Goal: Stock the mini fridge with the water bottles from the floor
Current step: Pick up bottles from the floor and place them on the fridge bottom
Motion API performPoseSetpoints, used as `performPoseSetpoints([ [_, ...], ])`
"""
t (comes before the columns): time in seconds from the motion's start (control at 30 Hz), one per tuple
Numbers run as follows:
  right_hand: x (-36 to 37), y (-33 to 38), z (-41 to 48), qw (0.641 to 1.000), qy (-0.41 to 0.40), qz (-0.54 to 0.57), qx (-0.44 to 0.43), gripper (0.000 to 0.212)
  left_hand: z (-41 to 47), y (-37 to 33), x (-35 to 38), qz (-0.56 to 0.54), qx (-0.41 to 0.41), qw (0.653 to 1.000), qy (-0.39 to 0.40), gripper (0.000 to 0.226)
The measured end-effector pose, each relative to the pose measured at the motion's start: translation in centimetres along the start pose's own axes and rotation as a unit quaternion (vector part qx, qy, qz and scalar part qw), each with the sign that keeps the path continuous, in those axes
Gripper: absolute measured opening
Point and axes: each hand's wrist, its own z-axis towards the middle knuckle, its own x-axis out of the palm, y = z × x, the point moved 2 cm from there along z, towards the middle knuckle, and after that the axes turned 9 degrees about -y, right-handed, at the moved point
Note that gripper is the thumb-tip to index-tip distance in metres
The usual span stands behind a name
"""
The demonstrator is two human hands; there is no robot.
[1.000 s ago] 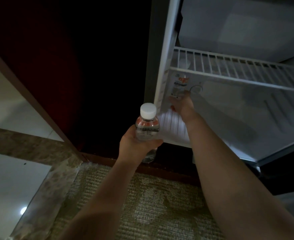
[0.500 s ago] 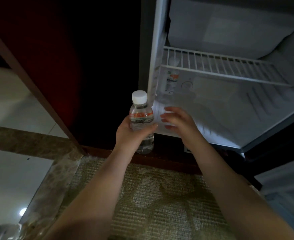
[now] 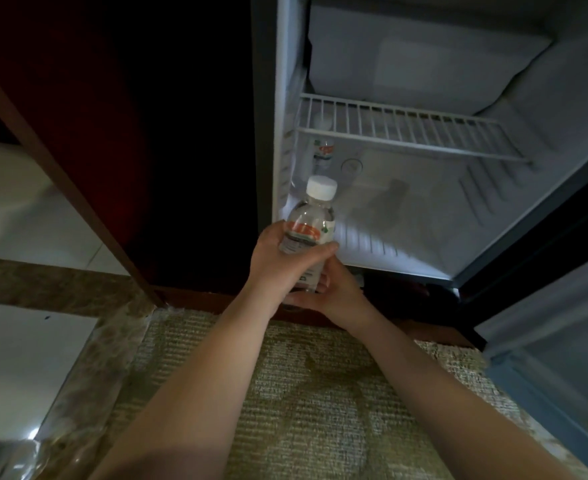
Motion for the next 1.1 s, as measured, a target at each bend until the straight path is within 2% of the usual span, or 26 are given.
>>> performPoseSetpoints([
  [0.13,-1.1,-0.6,0.3,0.999,-0.023,0.010,0.028,0.072,0.4,0.1,1.0,-0.006,-0.029,0.999,0.029,0.041],
  [0.23,-2.3,-1.4,1.1,0.996,-0.061,0.031,0.057,0.066,1.2,0.0,1.1,-0.034,-0.050,0.997,0.053,0.068],
  [0.37,-4.1,-2.4,3.2,0.981,-0.147,0.087,0.094,0.046,2.7,1.3,-0.4,-0.071,-0.072,0.995,-0.018,0.069],
  [0.43,-5.4,-2.5,4.7,0.973,-0.183,0.101,0.098,0.046,3.1,1.8,-0.8,-0.066,-0.080,0.993,-0.063,0.072],
  [0.57,-8.1,-1.8,8.6,0.966,-0.244,0.030,0.079,0.058,3.6,1.7,-0.4,-0.047,-0.029,0.992,-0.113,0.056],
  [0.67,-8.8,-1.9,11.5,0.957,-0.275,0.025,0.084,0.072,4.1,2.3,-0.4,0.016,-0.020,0.991,-0.131,0.070],
  [0.83,-8.7,-1.8,15.0,0.943,-0.322,-0.064,0.056,0.066,4.8,3.1,-0.7,0.088,0.015,0.985,-0.146,0.071],
  [0.97,-7.5,-2.5,16.0,0.939,-0.324,-0.104,0.040,0.058,5.1,3.3,-1.0,0.101,0.012,0.985,-0.141,0.068],
  [1.1,-7.6,-3.0,16.2,0.939,-0.297,-0.171,0.030,0.071,5.3,3.5,-1.6,0.095,-0.001,0.987,-0.131,0.065],
])
